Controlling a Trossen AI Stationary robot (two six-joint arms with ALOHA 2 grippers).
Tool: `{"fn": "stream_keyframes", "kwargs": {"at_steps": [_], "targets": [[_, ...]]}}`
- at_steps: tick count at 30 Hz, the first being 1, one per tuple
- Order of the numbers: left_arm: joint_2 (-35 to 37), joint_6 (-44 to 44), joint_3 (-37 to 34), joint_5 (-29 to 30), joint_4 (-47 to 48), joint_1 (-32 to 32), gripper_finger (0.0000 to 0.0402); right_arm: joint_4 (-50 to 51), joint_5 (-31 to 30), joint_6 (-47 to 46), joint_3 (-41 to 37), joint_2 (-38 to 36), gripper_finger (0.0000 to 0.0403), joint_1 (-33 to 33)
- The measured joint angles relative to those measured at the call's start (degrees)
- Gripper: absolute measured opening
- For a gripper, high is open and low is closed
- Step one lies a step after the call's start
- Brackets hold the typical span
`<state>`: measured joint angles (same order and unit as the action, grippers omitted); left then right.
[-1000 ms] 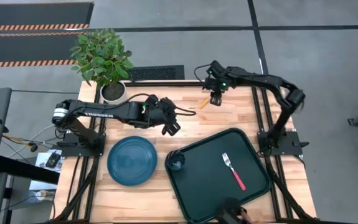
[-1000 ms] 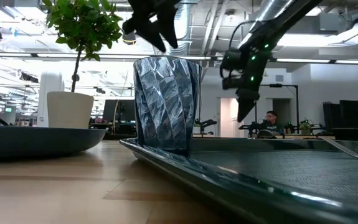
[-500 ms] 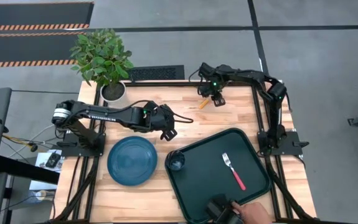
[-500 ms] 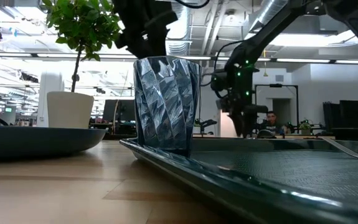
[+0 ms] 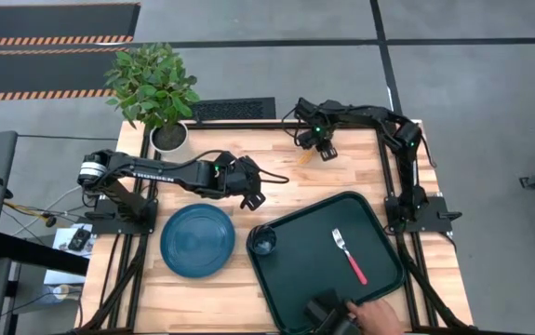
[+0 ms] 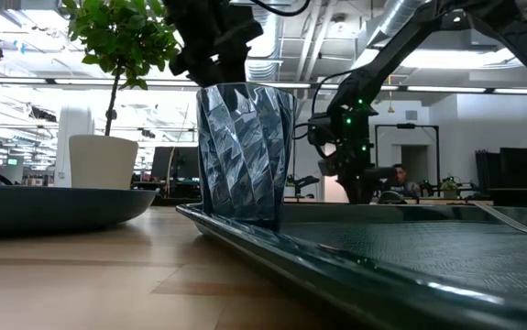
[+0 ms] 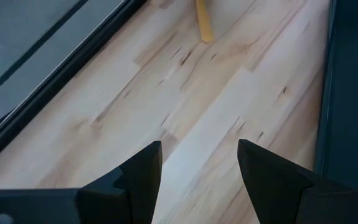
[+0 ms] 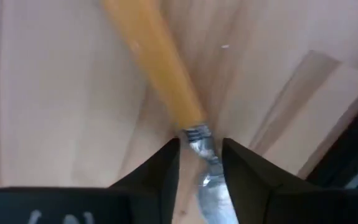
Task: Pick and place plate/cup/fork/spoon on tray
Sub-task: Put the yellow spoon to the right of the pink fork on the black tray
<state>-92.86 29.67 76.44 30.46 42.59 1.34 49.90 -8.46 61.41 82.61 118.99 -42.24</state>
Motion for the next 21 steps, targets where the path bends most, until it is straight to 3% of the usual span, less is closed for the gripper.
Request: {"fn": "stream_keyframes", "kwargs": {"at_steps": [5,10,15,21], "targets": [[0.00,0.00,0.00,-0.01,-0.03,0.04,0.0199,0.47,-1.54,-0.75,0.21,0.97,0.0093,0.45],[0.00,0.00,0.00,-0.03,0.06,0.09,0.0199,1.85,-3.57,-2.01,0.06,0.35,0.0016,1.15],[0.00,1.15,0.00,0.02,-0.01,0.10,0.0199,2.99,-3.40,-4.89,-0.38,-1.78,0.0016,1.46],[0.00,2.27,0.00,-0.39,-0.40,0.77,0.0199,4.33,-3.44,-7.86,-0.20,-10.14,0.0004,3.70]]}}
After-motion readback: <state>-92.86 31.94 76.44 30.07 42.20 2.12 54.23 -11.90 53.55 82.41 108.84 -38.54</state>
